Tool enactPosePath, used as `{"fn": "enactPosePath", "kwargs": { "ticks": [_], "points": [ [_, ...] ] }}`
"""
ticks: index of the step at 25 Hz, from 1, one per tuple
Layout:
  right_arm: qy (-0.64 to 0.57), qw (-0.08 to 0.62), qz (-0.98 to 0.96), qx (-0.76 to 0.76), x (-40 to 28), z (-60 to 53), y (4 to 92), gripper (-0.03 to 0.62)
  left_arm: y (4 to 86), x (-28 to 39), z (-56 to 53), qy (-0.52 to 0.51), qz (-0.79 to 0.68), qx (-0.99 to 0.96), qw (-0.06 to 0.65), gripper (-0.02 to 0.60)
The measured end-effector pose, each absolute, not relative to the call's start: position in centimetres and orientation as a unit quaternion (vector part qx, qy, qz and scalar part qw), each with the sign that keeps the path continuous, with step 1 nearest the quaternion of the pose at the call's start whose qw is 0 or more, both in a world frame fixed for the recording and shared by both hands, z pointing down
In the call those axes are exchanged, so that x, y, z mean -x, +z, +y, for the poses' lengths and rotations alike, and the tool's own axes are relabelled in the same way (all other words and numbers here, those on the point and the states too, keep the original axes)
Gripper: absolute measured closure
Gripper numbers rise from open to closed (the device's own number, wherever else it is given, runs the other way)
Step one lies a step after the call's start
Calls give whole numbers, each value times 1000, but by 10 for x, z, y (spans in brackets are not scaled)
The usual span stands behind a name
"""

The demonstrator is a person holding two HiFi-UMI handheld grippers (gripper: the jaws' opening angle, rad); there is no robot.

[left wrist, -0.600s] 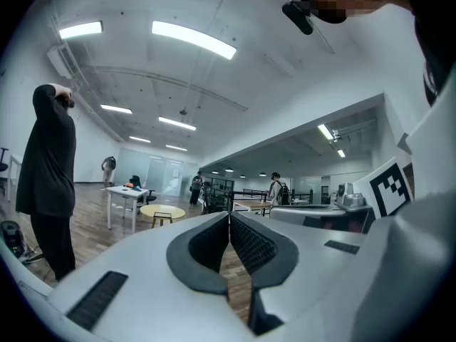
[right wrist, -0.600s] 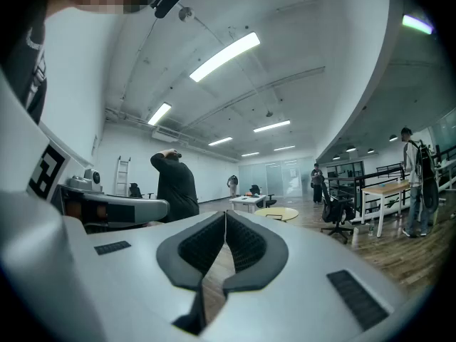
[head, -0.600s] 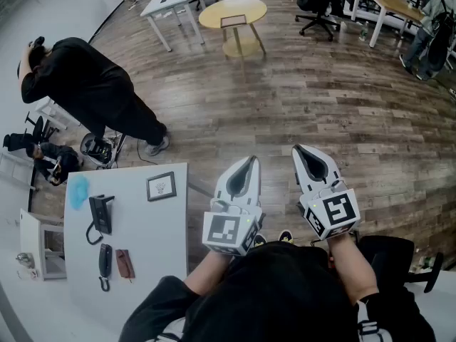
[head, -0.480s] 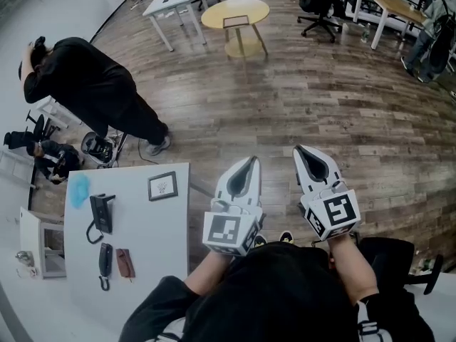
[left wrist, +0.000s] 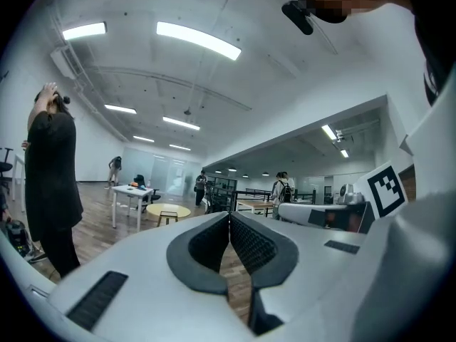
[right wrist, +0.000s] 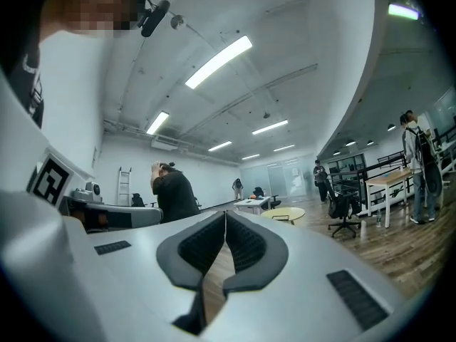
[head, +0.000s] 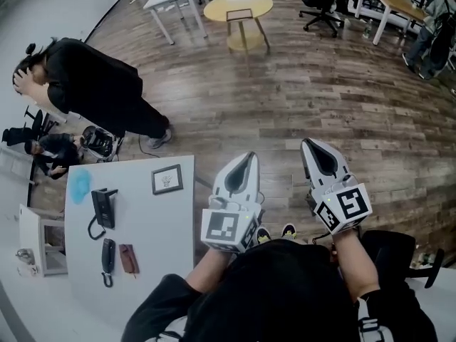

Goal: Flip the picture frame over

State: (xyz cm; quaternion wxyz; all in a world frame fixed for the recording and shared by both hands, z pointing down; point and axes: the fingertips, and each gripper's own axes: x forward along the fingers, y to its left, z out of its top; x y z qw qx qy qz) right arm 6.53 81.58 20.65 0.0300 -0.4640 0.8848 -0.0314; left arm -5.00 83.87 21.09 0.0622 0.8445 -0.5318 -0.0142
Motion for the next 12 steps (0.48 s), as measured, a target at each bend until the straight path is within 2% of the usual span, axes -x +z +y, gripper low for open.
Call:
{"fn": "enactPosePath", "kwargs": {
  "ticks": [8, 12],
  "points": [
    [-40, -5, 885, 464, -53, 809, 228, 574, 215, 75, 829, -7, -541, -838, 65, 555],
    [-44, 1, 885, 464, -57, 797, 232, 574, 220, 72, 818, -5, -542, -838, 72, 555]
  ]
}}
